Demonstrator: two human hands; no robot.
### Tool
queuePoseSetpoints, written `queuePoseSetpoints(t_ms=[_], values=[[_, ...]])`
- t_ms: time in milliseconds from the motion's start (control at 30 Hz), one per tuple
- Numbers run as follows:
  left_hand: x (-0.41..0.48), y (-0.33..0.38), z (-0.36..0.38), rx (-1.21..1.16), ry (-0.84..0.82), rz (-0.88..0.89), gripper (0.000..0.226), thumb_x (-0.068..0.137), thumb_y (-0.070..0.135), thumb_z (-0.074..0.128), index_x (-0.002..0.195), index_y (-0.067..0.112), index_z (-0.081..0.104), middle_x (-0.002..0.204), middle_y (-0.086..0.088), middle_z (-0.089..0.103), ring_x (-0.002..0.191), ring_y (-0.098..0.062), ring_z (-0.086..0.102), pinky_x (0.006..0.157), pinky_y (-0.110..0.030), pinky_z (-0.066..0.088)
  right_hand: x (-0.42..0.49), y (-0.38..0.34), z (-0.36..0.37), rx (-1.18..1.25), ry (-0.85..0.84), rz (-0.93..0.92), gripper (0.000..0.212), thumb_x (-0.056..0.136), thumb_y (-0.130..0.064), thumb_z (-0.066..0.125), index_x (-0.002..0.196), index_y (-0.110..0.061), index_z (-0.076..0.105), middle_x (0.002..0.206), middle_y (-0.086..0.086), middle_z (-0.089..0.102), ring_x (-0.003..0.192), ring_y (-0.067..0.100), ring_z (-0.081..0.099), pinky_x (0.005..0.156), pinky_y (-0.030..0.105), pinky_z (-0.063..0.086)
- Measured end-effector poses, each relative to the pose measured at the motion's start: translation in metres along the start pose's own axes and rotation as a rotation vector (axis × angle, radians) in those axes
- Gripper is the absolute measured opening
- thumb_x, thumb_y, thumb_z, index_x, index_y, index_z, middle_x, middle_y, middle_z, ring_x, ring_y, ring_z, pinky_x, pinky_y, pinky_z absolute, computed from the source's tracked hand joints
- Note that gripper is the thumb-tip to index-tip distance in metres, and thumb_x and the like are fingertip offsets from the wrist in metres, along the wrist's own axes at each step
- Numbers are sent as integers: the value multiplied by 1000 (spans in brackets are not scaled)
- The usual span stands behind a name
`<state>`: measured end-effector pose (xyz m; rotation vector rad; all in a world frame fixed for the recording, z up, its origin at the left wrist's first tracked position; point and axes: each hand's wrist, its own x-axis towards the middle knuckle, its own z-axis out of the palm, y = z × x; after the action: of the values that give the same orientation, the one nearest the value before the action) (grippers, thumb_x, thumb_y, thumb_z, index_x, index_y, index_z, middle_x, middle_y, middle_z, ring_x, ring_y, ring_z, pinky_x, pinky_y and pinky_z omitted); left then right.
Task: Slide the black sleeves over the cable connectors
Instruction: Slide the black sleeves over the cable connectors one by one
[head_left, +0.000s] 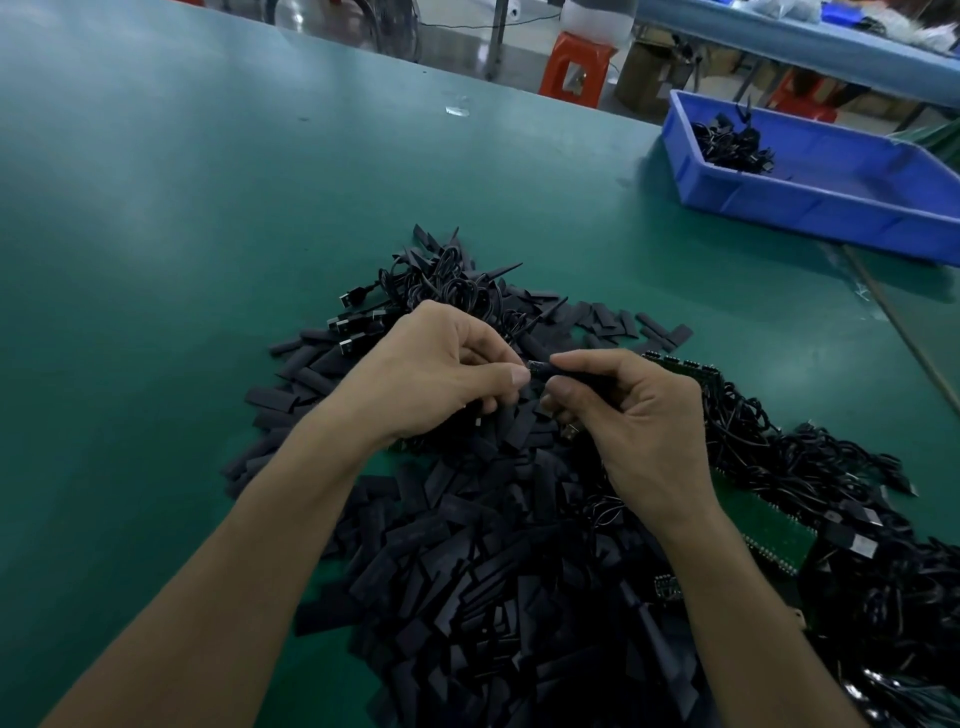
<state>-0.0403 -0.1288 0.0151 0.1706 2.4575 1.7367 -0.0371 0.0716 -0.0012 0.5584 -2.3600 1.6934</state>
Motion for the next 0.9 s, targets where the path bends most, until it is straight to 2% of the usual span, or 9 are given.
queuePoseSetpoints(t_ms=[100,267,500,567,667,900], values=[[0,1,0,4,9,18,9,89,18,75,80,18,76,70,2,76,59,-6,68,59,-15,52,0,-2,1,34,25,-11,22,83,-13,77,98,-28,73,82,-6,76,70,10,73,68,18,56],[-1,1,1,16,5,31,11,91,20,74,81,18,76,70,3,76,59,-6,68,57,-14,51,4,-4,-4,36,-34,-4,26,76,-28,79,100,-35,74,87,-10,77,78,11,74,74,24,59],[0,1,4,33,-22,42,12,92,22,72,80,22,74,71,4,76,62,-7,69,66,-25,60,6,-1,-9,17,-57,-51,19,83,-19,78,97,-30,74,78,-8,76,67,15,73,66,24,59],[0,2,5,45,-25,49,13,93,21,72,80,22,74,71,5,76,61,-6,69,65,-22,59,5,2,-8,28,-40,-44,18,85,-15,78,96,-28,75,77,-6,76,66,15,73,65,22,58],[0,3,5,67,-18,52,14,93,22,71,79,23,74,70,6,75,60,-4,68,62,-19,56,3,4,-5,72,-28,-7,17,82,-21,79,98,-27,75,80,-6,77,68,14,74,66,22,58],[1,2,6,43,-35,61,13,93,21,71,80,22,75,71,4,76,61,-7,68,67,-29,59,3,2,-4,101,-47,-3,24,77,-26,79,100,-29,75,87,-6,78,76,14,75,71,22,59]])
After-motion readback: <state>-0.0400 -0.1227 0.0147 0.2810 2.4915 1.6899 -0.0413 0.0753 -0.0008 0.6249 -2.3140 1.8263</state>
